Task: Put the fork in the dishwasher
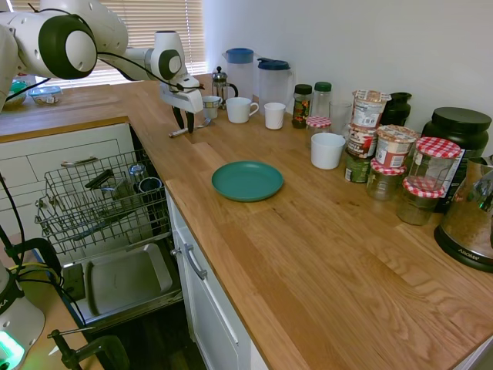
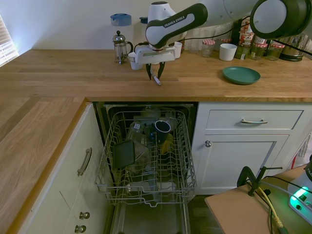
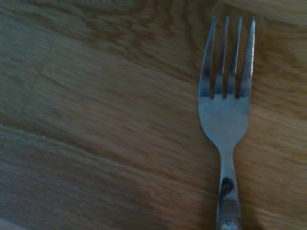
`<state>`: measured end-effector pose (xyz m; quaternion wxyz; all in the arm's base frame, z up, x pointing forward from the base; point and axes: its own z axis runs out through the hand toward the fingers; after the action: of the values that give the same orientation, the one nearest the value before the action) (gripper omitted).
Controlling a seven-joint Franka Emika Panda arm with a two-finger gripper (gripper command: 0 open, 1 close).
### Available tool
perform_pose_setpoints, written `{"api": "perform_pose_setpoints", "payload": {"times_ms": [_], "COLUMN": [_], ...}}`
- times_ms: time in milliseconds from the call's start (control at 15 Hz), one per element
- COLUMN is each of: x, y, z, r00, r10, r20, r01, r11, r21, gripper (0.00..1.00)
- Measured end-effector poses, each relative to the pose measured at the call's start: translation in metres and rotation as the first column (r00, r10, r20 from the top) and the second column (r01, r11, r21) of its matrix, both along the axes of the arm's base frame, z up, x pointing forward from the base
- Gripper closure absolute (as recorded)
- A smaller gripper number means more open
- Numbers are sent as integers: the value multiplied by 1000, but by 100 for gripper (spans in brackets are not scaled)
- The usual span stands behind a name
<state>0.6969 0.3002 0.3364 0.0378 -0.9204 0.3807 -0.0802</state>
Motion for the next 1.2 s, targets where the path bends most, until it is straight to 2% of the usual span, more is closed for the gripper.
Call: {"api": "perform_pose_setpoints", "payload": {"times_ms": [533,667,933,1200], "x": [9,10,13,-17], "y": [7,7,-2,0], "z": [1,2,13,46], "r00": [1000,998,990,982], "r10": [-21,-54,-125,-160], "r20": [8,13,63,101], "r01": [21,54,124,157], "r11": [1000,999,992,987], "r21": [2,7,22,44], "gripper": [100,100,100,100]}}
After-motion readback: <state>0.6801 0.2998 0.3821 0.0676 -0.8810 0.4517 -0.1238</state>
